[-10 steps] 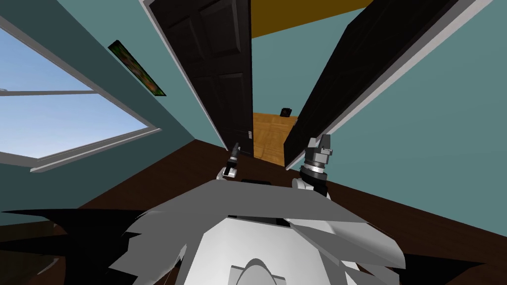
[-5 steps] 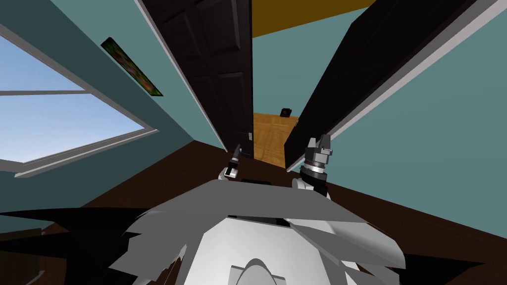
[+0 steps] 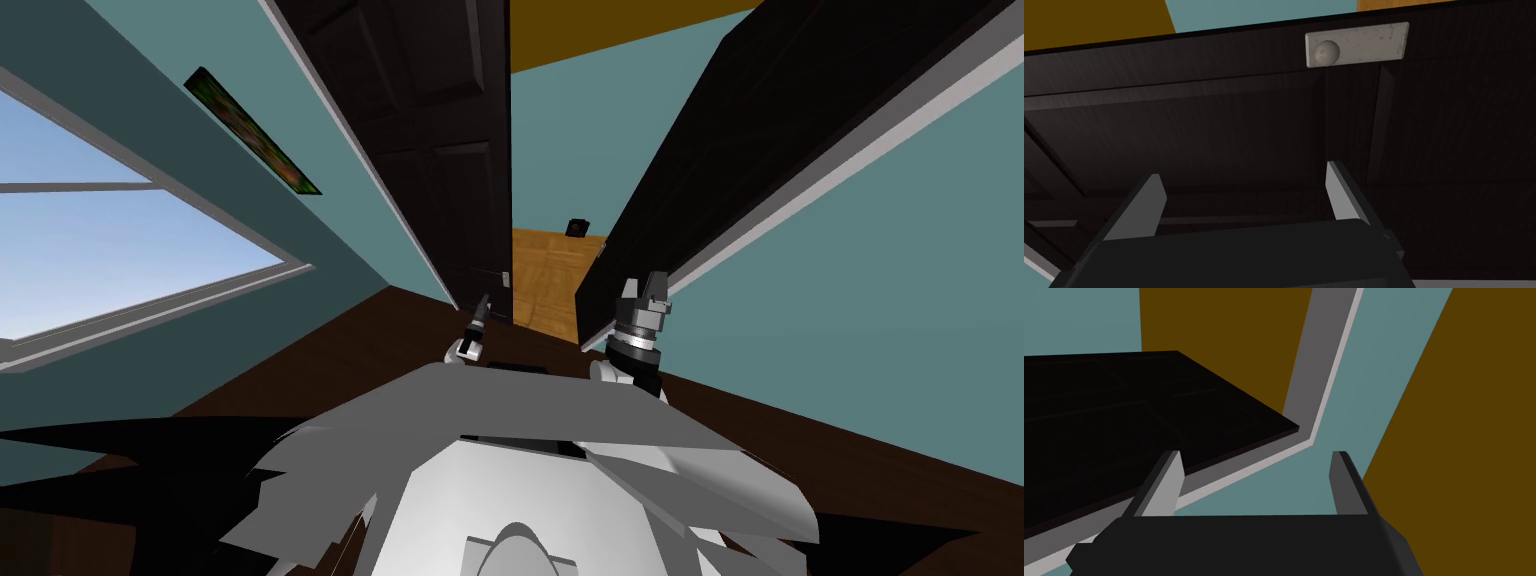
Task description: Push the door open
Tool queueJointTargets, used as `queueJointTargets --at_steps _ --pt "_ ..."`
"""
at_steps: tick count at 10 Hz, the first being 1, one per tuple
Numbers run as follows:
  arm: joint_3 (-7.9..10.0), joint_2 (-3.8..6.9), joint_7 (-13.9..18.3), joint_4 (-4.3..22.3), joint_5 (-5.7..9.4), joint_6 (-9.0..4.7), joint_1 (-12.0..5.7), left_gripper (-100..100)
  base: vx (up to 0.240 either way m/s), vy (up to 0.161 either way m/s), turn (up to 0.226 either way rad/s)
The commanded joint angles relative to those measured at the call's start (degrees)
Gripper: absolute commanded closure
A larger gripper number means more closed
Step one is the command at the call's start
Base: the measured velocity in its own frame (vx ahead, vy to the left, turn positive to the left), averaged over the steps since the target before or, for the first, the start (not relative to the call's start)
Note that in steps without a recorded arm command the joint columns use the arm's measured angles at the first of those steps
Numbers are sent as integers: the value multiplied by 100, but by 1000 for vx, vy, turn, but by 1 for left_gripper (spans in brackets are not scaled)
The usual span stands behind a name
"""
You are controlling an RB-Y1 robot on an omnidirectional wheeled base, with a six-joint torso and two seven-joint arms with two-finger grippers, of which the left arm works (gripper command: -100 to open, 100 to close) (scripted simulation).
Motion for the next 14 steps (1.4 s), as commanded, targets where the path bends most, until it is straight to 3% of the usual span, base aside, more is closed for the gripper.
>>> queueJointTargets --at_steps 1,7,9,14 --pt "-4 -11 47 223 -25 -36 -87 -100 83 18 -10" --pt "-13 -91 168 971 -106 -171 -390 -100 97 22 -9" --pt "-18 -146 232 1366 -149 -242 -550 -100 134 40 -14" --pt "-25 -234 316 1886 -206 -335 -761 -100 117 27 -7"
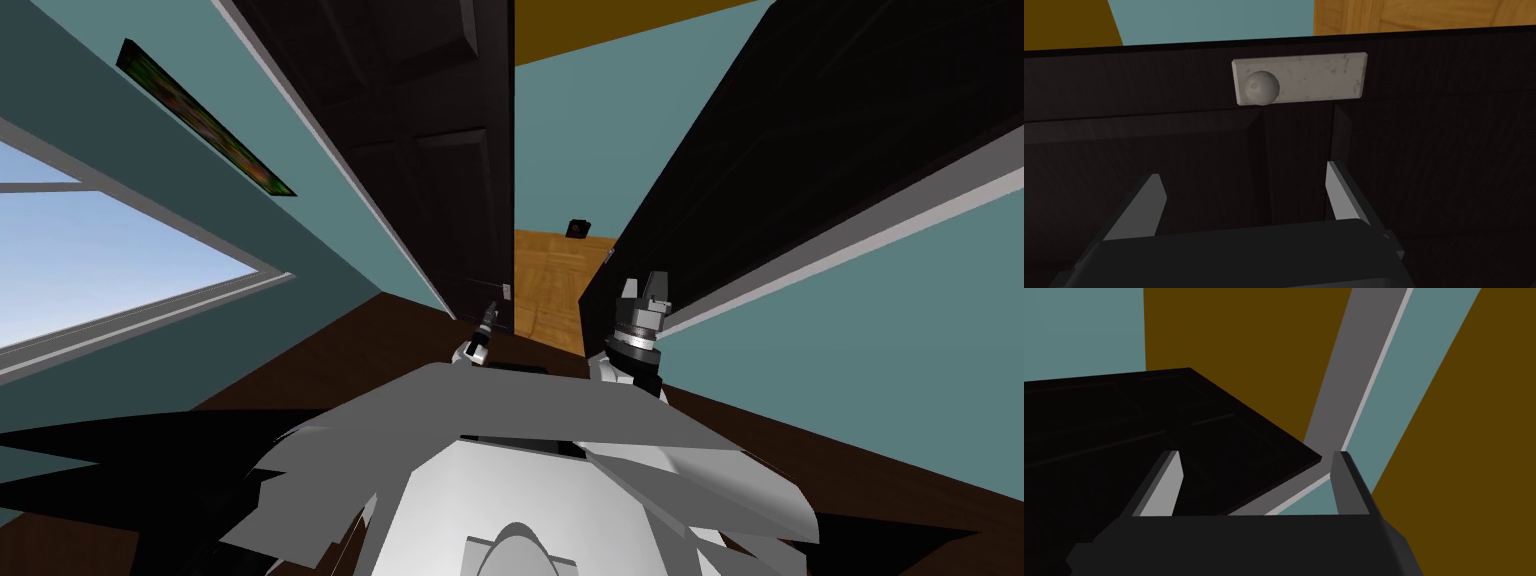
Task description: Push the door open
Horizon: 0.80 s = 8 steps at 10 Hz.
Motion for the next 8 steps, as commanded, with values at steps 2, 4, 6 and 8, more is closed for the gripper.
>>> queueJointTargets --at_steps 2,4,6,8 --pt "6 -18 18 187 -8 -51 -85 -100 97 26 -6" --pt "32 73 0 231 8 -78 -95 -100 151 -23 -31" --pt "52 94 -20 250 22 -90 -95 -100 201 -58 -21" --pt "74 75 -41 270 37 -102 -96 -100 201 -37 -26"
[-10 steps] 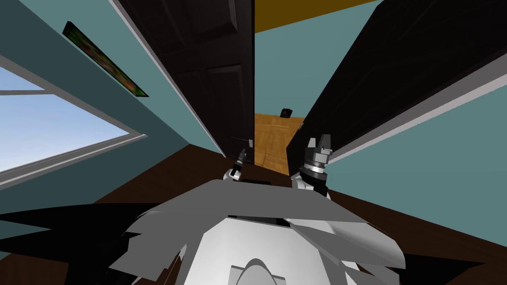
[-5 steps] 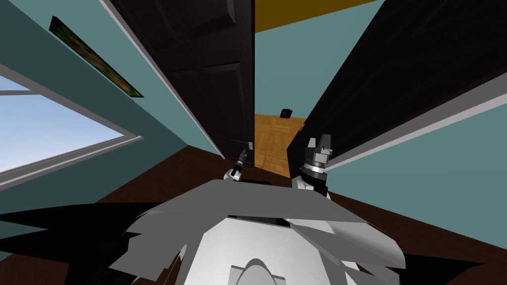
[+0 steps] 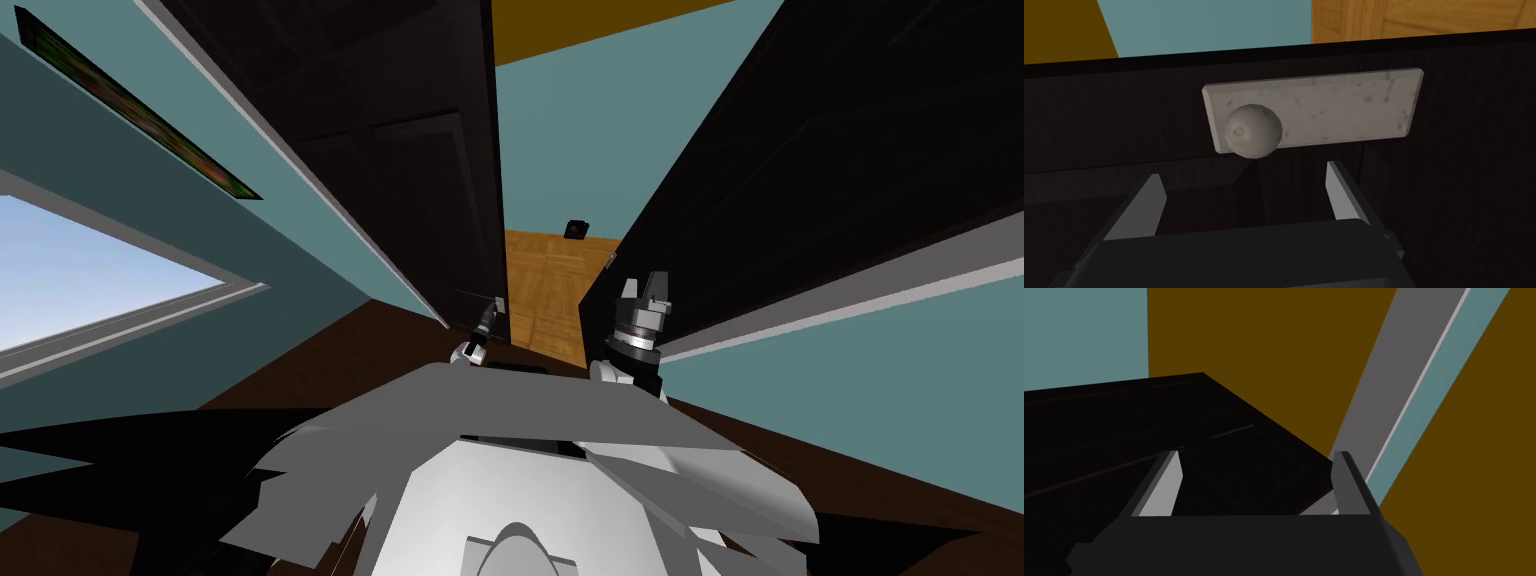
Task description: Push the door open
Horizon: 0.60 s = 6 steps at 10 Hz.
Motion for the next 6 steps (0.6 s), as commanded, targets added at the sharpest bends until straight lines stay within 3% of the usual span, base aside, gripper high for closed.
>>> queueJointTargets --at_steps 1,3,4,5,6 --pt "16 -30 -16 9 11 -4 3 -100 183 -45 -26" --pt "37 -123 -36 28 25 -16 3 -100 191 -40 -21" --pt "39 -97 -37 84 26 -41 -24 -100 69 -18 12" --pt "39 -97 -37 84 26 -41 -24 100 -14 2 -9" --pt "39 -97 -37 84 26 -41 -24 100 -24 7 -12"
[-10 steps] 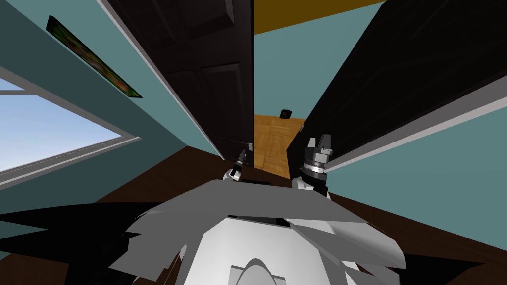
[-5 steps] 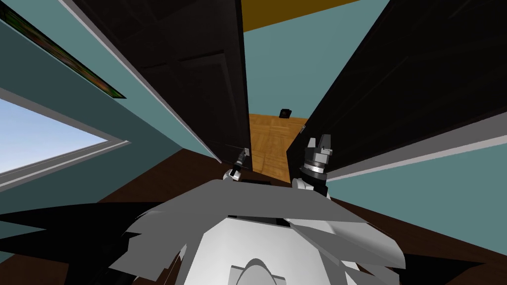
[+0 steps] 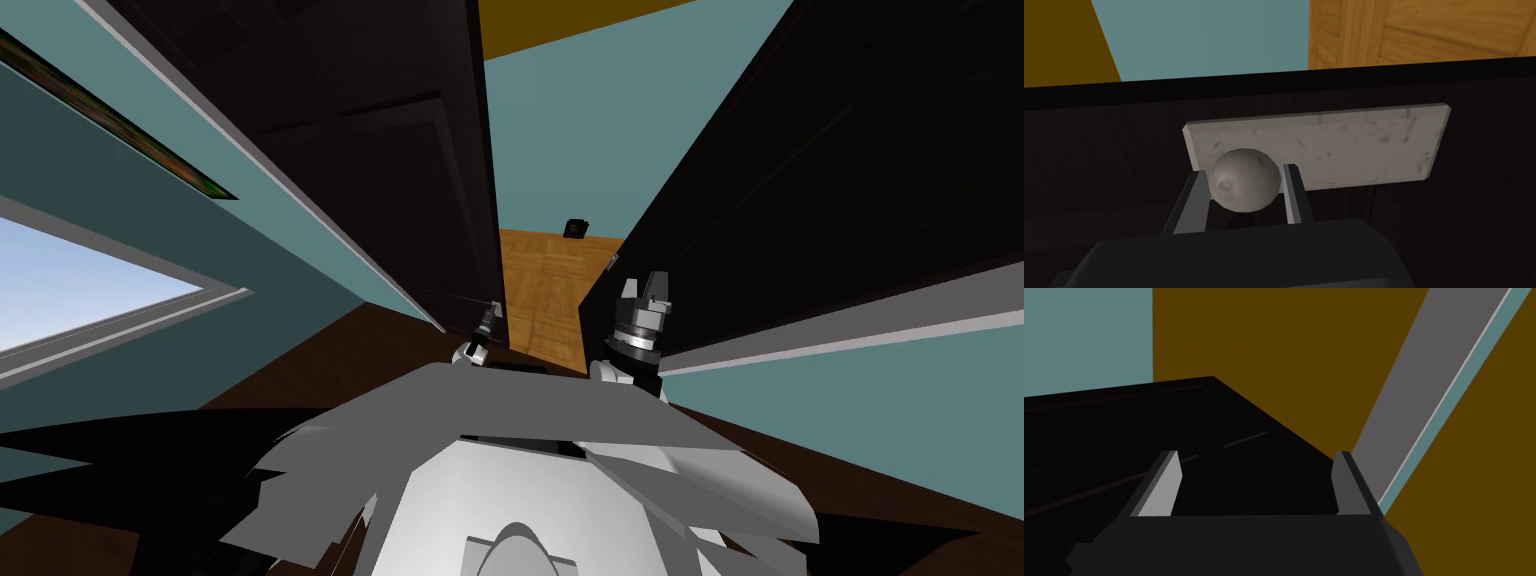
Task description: Push the door open
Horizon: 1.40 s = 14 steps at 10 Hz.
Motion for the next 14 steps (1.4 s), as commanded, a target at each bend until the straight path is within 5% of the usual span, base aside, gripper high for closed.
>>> queueJointTargets --at_steps 1,4,14 --pt "-2 0 0 4 -1 -3 10 100 -15 6 -4" --pt "-2 0 0 4 -1 -3 10 100 -6 1 2" --pt "419 276 -185 37 267 33 1 100 146 -61 35"
